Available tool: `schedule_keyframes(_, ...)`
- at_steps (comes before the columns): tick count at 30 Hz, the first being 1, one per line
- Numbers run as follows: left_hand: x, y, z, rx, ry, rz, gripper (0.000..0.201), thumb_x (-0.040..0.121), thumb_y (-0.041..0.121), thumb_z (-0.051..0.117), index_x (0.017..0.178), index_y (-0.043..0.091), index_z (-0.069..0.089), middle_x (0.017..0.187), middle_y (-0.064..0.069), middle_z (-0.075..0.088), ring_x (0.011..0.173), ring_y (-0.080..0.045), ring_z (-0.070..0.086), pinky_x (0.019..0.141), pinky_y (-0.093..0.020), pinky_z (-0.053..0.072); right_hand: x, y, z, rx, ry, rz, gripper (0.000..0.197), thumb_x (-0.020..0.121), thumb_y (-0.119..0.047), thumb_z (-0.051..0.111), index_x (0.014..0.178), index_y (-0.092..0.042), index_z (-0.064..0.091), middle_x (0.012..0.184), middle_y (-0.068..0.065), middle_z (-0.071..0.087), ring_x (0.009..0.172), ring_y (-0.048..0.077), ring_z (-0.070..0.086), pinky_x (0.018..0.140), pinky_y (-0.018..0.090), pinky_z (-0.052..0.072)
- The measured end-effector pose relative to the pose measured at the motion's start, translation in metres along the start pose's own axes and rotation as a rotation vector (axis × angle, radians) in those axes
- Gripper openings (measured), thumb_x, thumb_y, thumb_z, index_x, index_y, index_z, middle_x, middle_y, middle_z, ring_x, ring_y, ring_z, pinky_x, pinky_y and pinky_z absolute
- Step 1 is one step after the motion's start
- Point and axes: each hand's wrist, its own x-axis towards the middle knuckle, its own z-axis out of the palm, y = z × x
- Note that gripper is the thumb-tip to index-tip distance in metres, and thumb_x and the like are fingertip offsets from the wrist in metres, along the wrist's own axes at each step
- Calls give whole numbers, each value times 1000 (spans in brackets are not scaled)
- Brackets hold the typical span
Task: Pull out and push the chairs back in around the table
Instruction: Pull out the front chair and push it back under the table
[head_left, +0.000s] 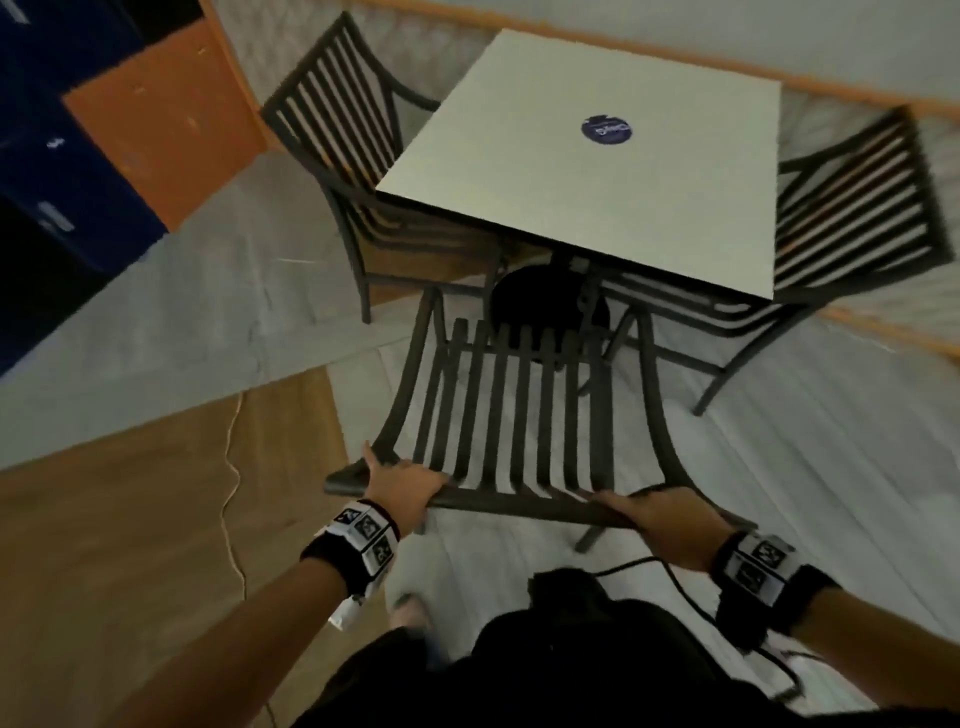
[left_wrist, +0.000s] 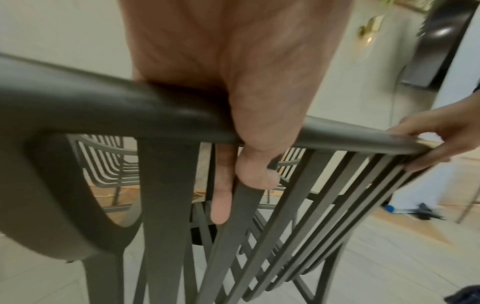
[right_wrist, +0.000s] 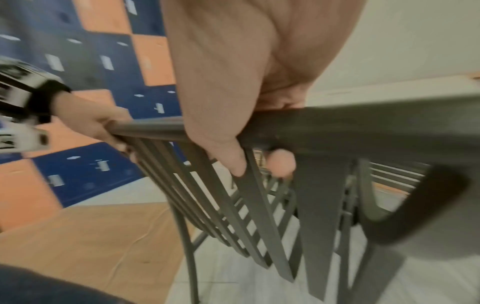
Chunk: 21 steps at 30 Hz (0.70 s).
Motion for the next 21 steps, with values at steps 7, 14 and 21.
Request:
schedule_keyframes(7, -2, -54, -8, 20, -26, 104, 51, 86, 10, 53, 126, 41, 54, 123, 3, 62, 124, -23, 50, 101, -82, 9, 16, -68, 11, 100, 122, 267, 50, 90, -25, 44, 135, -46, 36, 94, 2, 72, 89, 24, 67, 78, 35, 50)
schedule_keyframes(14, 16, -95, -32, 77, -25, 119, 55, 85, 11, 57, 128, 44, 53, 121, 3, 63, 121, -23, 53, 102, -81, 8, 48, -101, -9, 156, 160, 349, 32, 91, -22, 50, 119, -34, 58, 90, 2, 72, 89, 25, 67, 68, 32, 43)
schedule_keyframes(21, 46, -107, -57, 62, 74, 110, 35, 90, 8, 44, 104, 31, 67, 98, 0, 70, 98, -22, 63, 108, -77, 4, 77, -91, -27, 195, 233, 372, 17, 92, -33, 52, 105, -30, 62, 83, 1, 70, 81, 24, 66, 63, 30, 40)
